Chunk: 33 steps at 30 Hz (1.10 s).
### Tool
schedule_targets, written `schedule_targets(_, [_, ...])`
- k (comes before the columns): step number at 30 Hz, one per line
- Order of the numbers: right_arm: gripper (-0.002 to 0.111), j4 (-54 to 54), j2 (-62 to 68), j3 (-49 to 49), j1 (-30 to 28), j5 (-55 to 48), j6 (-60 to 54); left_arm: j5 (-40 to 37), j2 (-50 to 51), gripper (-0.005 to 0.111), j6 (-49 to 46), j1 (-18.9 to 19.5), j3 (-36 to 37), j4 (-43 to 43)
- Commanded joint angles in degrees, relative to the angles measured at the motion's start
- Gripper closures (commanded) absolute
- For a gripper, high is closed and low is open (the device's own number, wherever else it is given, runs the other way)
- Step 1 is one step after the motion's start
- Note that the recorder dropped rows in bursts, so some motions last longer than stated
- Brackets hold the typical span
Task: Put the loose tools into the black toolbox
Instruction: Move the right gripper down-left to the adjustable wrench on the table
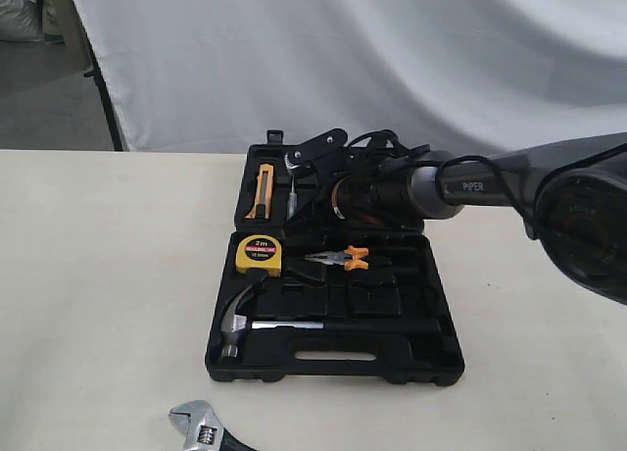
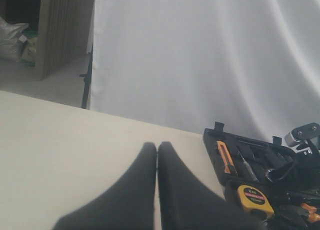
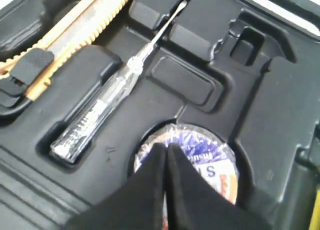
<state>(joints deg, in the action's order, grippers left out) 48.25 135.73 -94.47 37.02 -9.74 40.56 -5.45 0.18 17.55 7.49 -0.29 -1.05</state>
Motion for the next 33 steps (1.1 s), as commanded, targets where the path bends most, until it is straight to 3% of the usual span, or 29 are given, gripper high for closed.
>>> schedule_targets(1, [0.108,0.05,-2.88,0.59,-0.19,-4.86,-0.52,0.41,-0.18,0.106,0.27,1.45,-0.15,-0.25])
schedule_targets(11, [0.108,2.59,-9.81,0.59,-0.19,-17.71,-1.39,0.41,-0.18,0.106,0.27,1.45,-0.15,-0.25])
schedule_targets(17, [0.108,0.7,-13.69,0.59,0.03,-27.31,-7.49,0.41,-0.18,0.106,0.27,1.45,-0.15,-0.25])
schedule_targets(27, [0.108,-23.24,-15.6,0.59,2.46,-28.83,-34.05,0.41,-0.18,0.106,0.27,1.45,-0.15,-0.25])
schedule_targets(33, [0.108,-25.14,-15.64,0.59,8.6,-34.55,-39.32,0.41,-0.18,0.106,0.27,1.45,-0.15,-0.25])
